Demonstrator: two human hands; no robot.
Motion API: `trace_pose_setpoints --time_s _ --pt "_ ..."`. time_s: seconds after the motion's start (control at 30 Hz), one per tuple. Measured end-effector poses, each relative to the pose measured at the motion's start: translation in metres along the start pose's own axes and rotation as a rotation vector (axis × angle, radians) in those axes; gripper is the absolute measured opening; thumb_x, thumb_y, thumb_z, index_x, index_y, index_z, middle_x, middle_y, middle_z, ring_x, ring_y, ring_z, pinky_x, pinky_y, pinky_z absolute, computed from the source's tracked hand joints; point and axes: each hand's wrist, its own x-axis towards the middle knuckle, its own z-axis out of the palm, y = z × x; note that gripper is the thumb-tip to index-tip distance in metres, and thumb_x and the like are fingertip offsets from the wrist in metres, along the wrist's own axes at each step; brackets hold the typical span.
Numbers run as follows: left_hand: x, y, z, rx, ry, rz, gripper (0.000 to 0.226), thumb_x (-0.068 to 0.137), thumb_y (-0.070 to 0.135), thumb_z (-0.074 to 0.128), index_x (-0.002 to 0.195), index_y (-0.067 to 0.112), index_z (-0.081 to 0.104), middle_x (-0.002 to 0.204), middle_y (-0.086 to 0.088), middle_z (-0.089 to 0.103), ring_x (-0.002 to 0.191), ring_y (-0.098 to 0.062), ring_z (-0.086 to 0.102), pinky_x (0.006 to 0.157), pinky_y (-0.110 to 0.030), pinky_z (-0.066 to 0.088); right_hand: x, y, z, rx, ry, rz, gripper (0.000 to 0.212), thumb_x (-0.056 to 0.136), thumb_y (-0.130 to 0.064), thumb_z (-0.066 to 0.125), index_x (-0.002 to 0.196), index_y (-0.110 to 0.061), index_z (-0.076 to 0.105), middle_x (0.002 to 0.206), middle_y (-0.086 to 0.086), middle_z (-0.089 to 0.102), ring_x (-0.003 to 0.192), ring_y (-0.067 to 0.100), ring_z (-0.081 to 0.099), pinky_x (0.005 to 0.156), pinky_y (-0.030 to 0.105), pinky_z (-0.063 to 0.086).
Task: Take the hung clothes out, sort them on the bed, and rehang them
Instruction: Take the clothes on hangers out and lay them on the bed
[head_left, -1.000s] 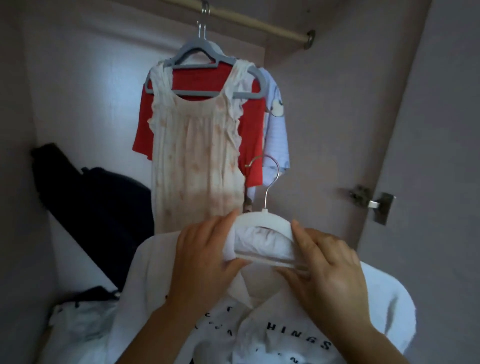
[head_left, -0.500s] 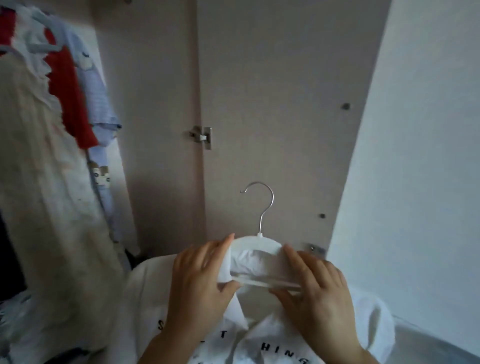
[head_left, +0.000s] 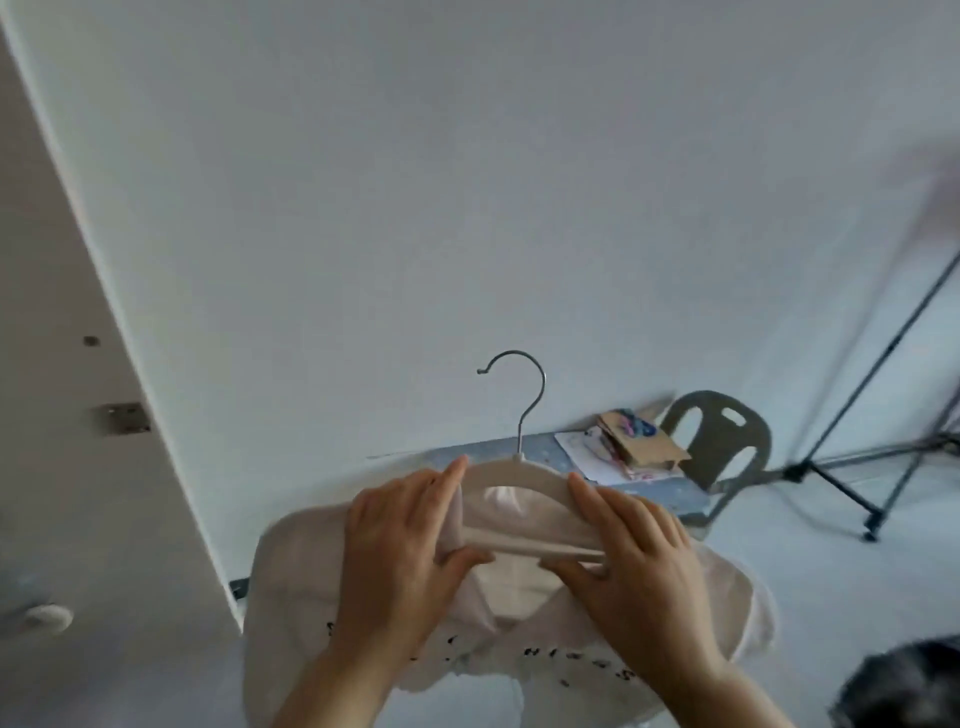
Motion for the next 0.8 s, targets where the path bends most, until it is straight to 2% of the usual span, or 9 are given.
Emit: trace_pose_setpoints --time_s 0.2,0.43,0.6,0.7,0.8 --pt "0.026 0.172 0.087 -0.192 -0.085 0.270 0.078 0.070 0.066 0.047 0.131 0.018 0.043 0.103 -0.002 0.062 0.095 -0.018 0.048 0.083 -0.032 0.033 -0.090 0.118 -0.129 -0.212 0.065 0.231 0.066 0.070 -0.054 0.061 0.125 -0.018 0.052 0.102 -0.001 0.064 0.093 0.016 0.053 0.082 0.028 0.042" --pt "0.007 0.428 0.174 -0.482 -0.251 0.497 0.076 0.072 0.063 0.045 0.133 0.019 0.040 0.110 -0.003 0.063 0.102 -0.016 0.047 0.087 -0.033 0.032 -0.233 0.239 -0.308 -0.488 0.149 0.516 0.068 0.068 -0.056 0.060 0.124 -0.018 0.054 0.106 -0.004 0.063 0.096 0.015 0.053 0.086 0.028 0.040" --pt "-0.034 0.596 0.215 -0.636 -0.384 0.652 0.078 0.071 0.069 0.048 0.132 0.021 0.043 0.106 -0.001 0.063 0.097 -0.017 0.049 0.085 -0.035 0.033 -0.339 0.287 -0.423 -0.739 0.146 0.692 0.073 0.063 -0.056 0.066 0.124 -0.018 0.054 0.106 -0.004 0.063 0.097 0.013 0.052 0.085 0.028 0.042" --pt "-0.061 0.679 0.233 -0.717 -0.418 0.743 0.082 0.063 0.070 0.056 0.128 0.020 0.047 0.105 -0.002 0.065 0.098 -0.018 0.050 0.085 -0.034 0.030 -0.393 0.305 -0.475 -0.856 0.156 0.781 0.069 0.067 -0.058 0.056 0.125 -0.021 0.051 0.106 -0.007 0.059 0.096 0.013 0.050 0.086 0.027 0.039" --pt "-0.089 0.753 0.253 -0.823 -0.445 0.819 0.087 0.052 0.061 0.071 0.126 0.023 0.047 0.105 -0.001 0.066 0.099 -0.016 0.046 0.087 -0.033 0.030 -0.442 0.320 -0.518 -0.950 0.162 0.878 0.069 0.067 -0.060 0.053 0.126 -0.023 0.048 0.110 -0.011 0.049 0.097 0.012 0.049 0.086 0.027 0.038"
